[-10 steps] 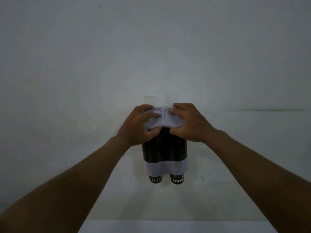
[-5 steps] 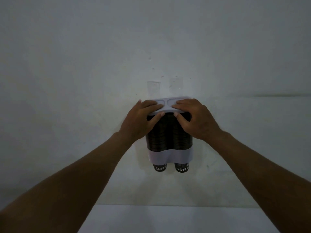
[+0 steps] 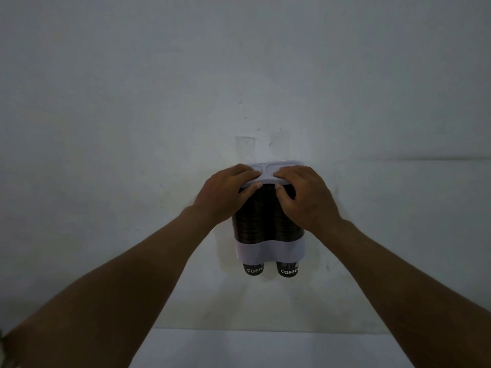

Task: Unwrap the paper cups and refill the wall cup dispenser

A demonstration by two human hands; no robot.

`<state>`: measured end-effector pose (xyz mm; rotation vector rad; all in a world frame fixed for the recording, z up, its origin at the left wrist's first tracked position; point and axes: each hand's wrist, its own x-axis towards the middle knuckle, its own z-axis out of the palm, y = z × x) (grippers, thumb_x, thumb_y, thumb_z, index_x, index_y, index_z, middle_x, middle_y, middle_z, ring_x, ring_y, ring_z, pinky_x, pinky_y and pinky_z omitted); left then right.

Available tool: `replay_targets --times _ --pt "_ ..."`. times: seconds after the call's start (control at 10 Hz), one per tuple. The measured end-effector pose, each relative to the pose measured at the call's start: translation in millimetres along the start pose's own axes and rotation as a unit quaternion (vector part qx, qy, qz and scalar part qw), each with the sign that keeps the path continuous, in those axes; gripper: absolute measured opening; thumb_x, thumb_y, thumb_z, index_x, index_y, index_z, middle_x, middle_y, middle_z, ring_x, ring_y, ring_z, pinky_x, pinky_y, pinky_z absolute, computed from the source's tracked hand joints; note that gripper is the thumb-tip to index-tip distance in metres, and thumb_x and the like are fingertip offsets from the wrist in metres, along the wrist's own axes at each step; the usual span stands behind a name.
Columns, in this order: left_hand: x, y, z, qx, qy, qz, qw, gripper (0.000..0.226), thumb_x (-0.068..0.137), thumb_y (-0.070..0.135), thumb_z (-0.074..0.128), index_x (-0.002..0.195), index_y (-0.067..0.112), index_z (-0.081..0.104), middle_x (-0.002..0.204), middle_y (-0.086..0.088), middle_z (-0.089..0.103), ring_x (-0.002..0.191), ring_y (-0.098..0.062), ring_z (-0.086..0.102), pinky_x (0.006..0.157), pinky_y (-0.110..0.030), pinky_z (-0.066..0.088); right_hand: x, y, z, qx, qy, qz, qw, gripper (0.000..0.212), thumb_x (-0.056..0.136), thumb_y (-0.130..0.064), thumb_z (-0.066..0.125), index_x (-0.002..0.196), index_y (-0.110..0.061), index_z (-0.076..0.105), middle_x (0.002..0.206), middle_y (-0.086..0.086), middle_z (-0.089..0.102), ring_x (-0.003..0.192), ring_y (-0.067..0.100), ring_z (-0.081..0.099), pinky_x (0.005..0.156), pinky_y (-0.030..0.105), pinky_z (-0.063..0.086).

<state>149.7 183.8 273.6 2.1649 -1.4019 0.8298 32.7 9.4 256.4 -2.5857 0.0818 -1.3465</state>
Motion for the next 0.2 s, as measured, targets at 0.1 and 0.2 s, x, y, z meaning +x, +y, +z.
replay_targets --times 0.1,0.2 --pt "1.8 4.5 -6.5 0.003 -0.018 -0.008 1.000 0.039 0.101 0.041 0.051 0.131 0.019 0.061 0.134 -0.003 0.062 0.110 -0.024 0.064 0.091 -0.037 0.053 1.6 -6.0 -1.2 -0.012 -0.033 0.018 0.999 0.040 0.089 -0.032 0.050 0.119 -0.011 0.067 0.119 0.006 0.067 0.115 0.025 0.057 0.106 0.043 0.044" --pt "4.3 10.4 -11.0 0.019 -0.039 -0.025 0.999 0.045 0.101 0.044 0.048 0.138 0.019 0.055 0.141 -0.004 0.057 0.120 -0.026 0.058 0.105 -0.041 0.044 1.0 -10.3 -4.5 -0.024 -0.060 0.018 0.998 0.044 0.093 -0.032 0.048 0.132 -0.015 0.059 0.135 0.007 0.060 0.131 0.028 0.048 0.114 0.048 0.034"
